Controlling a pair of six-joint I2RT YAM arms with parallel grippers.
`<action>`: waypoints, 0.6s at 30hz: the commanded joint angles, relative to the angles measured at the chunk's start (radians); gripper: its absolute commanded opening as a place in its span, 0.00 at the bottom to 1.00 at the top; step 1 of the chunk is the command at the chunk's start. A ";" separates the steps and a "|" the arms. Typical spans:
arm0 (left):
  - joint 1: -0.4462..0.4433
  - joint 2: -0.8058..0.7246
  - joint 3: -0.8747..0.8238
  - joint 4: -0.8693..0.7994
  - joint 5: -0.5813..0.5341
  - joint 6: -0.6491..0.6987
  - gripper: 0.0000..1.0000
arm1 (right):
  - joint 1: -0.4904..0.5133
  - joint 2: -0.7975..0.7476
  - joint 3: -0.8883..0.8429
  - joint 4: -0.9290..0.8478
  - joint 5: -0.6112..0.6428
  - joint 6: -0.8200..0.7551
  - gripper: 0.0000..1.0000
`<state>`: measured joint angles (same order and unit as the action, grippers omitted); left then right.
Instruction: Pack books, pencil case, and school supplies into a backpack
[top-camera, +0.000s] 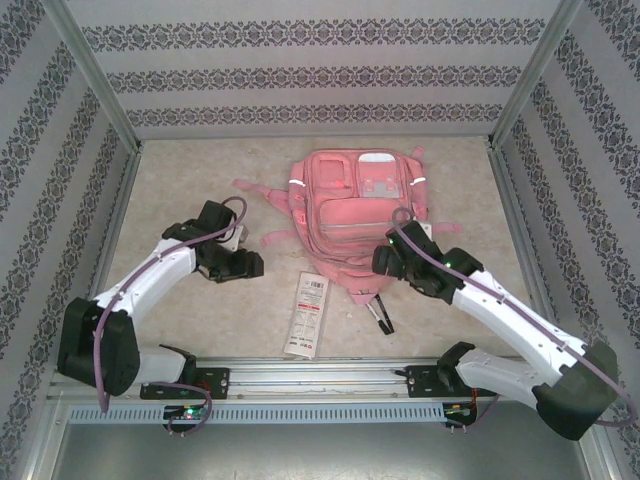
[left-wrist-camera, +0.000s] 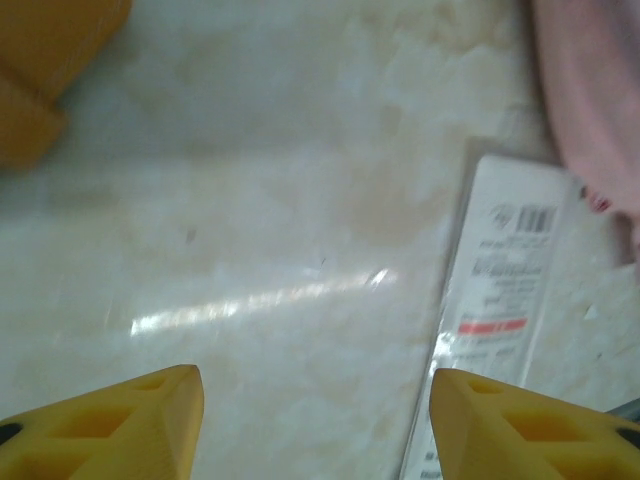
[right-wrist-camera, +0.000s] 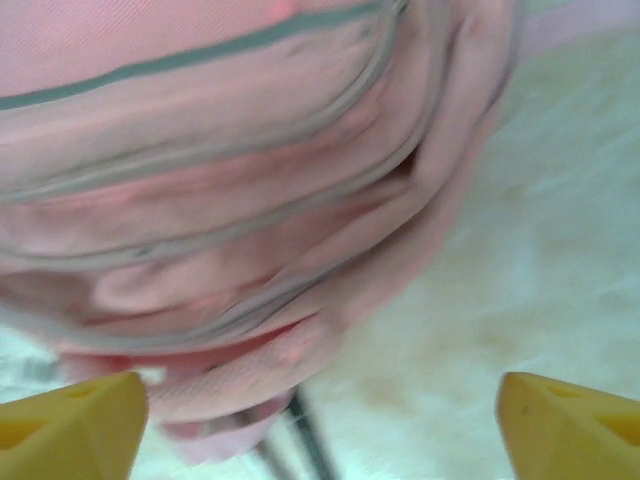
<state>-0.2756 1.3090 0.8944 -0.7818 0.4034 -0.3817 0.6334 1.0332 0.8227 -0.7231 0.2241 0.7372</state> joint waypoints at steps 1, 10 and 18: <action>-0.013 -0.075 -0.017 -0.087 0.033 -0.042 0.60 | 0.080 0.015 -0.081 0.155 -0.273 0.178 0.83; -0.037 -0.138 0.026 -0.150 -0.285 -0.034 0.76 | 0.342 0.185 -0.027 0.286 -0.258 0.300 0.75; 0.133 0.282 0.318 -0.055 -0.382 0.069 0.92 | 0.371 0.276 0.000 0.409 -0.239 0.323 0.76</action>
<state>-0.2039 1.4567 1.1652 -0.8650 0.0753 -0.3668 0.9897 1.2957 0.7914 -0.3889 -0.0326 1.0306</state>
